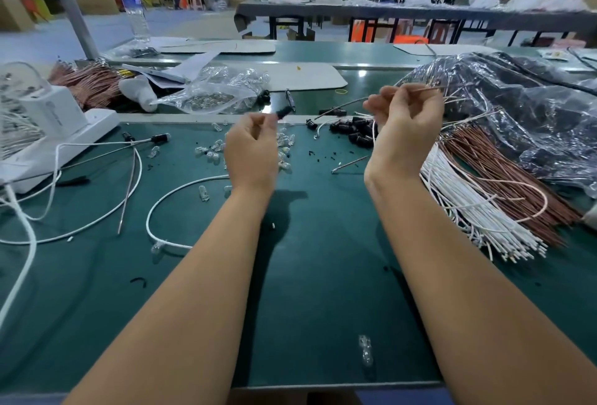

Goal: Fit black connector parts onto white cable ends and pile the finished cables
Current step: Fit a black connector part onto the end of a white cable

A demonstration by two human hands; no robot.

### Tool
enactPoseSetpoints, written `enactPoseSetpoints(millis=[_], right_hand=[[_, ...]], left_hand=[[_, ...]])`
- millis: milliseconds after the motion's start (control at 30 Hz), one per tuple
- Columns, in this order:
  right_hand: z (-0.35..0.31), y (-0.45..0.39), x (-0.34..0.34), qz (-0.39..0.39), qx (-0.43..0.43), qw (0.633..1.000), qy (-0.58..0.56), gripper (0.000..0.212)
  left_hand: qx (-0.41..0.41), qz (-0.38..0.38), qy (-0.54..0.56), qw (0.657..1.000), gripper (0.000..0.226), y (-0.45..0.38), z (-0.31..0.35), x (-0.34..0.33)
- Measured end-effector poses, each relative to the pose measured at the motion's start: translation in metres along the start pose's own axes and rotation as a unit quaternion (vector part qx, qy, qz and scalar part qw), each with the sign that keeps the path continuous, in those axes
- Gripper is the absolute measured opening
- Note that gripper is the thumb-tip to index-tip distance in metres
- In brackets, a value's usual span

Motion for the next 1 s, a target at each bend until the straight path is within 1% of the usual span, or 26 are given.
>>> enactPoseSetpoints(millis=[67, 133, 200, 300, 367, 433, 500, 600, 667, 767, 900, 1000], right_hand=[[0.023, -0.001, 0.004, 0.011, -0.106, 0.992, -0.074, 0.016], [0.043, 0.006, 0.003, 0.013, -0.198, 0.970, -0.139, 0.016], [0.057, 0.014, 0.000, 0.006, -0.260, 0.949, -0.178, 0.018], [0.066, 0.020, -0.002, 0.003, -0.297, 0.934, -0.199, 0.020], [0.068, 0.019, 0.000, 0.009, -0.304, 0.928, -0.214, 0.019], [0.069, 0.018, -0.001, -0.016, -0.301, 0.935, -0.186, 0.017], [0.073, 0.024, -0.009, -0.078, -0.293, 0.948, -0.099, 0.014], [0.081, 0.041, -0.022, -0.166, -0.274, 0.947, 0.038, 0.011], [0.083, 0.045, -0.025, -0.191, -0.248, 0.944, 0.101, 0.012], [0.079, 0.037, -0.017, -0.165, -0.220, 0.952, 0.135, 0.013], [0.078, 0.031, -0.011, -0.148, -0.209, 0.957, 0.137, 0.013], [0.078, 0.030, -0.010, -0.139, -0.208, 0.961, 0.114, 0.017]], left_hand=[[-0.028, 0.075, -0.004, 0.997, 0.013, 0.000, 0.009, 0.018], [-0.076, 0.092, -0.005, 0.993, 0.010, 0.004, 0.022, 0.022], [-0.113, 0.060, -0.040, 0.991, 0.009, 0.006, 0.030, 0.014], [-0.107, -0.047, -0.076, 0.990, 0.008, 0.007, 0.025, -0.011], [-0.082, -0.092, -0.076, 0.989, 0.011, 0.009, 0.018, -0.020], [-0.082, -0.091, -0.092, 0.988, 0.011, 0.009, 0.018, -0.020], [-0.088, -0.090, -0.087, 0.988, 0.010, 0.009, 0.020, -0.019], [-0.081, -0.119, -0.070, 0.987, 0.009, 0.010, 0.020, -0.027], [-0.073, -0.132, -0.067, 0.986, 0.008, 0.009, 0.017, -0.030], [-0.061, -0.149, -0.055, 0.985, 0.011, 0.007, 0.012, -0.031], [-0.052, -0.174, -0.047, 0.982, 0.014, 0.006, 0.008, -0.033], [-0.040, -0.188, -0.042, 0.980, 0.015, 0.006, 0.003, -0.032]])
Point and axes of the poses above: each hand's wrist, its own y-axis away from the middle knuckle, its own x-axis out of the back of the hand, z = x × y, the point moved 10 cm from there along -y, towards the middle knuckle, and after that the axes turned 10 degrees about -y, right-handed, at the moved point
